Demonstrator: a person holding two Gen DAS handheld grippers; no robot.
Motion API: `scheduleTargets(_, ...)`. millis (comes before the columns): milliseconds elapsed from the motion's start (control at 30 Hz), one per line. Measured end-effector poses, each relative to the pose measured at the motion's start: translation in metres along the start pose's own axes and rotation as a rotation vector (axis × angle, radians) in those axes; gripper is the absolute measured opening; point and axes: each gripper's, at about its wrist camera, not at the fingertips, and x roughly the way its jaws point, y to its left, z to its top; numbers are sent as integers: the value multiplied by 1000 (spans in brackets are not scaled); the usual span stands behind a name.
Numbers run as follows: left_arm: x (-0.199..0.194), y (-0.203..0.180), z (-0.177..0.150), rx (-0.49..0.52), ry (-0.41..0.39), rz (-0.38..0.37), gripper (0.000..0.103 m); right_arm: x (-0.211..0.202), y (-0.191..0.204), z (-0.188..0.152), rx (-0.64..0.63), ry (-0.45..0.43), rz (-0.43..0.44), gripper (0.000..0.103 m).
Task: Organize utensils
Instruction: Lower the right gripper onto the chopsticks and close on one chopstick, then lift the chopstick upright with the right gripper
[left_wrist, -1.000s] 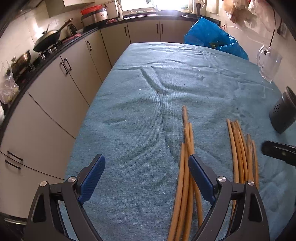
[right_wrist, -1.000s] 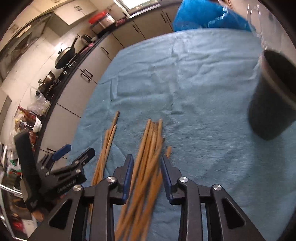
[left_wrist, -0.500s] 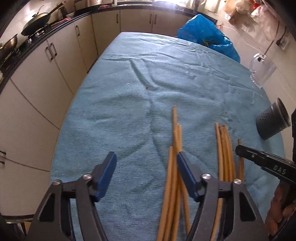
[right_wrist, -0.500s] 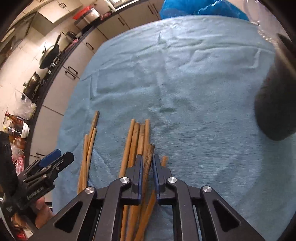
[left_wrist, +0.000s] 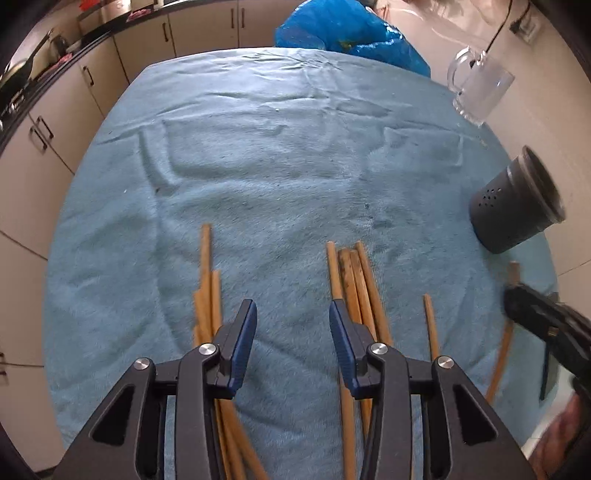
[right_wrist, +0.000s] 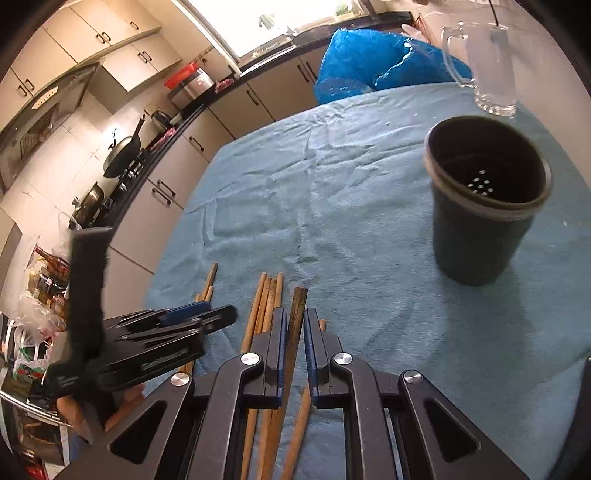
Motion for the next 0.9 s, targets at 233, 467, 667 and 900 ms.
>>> scheduleTargets(233, 12, -11, 7, 19, 24, 32, 29, -13, -3, -3, -21, -34, -8, 10)
scheduleTargets(467, 1, -17, 6, 37, 2, 33, 29, -9, -10, -1, -12, -30, -15, 10)
scheduleTargets(667, 10, -21, 7, 50, 27, 30, 29, -7, -7, 0, -17, -27, -12, 10)
scheduleTargets(900, 18, -23, 14, 51, 16, 91, 8, -8, -7, 0, -24, -31, -12, 10)
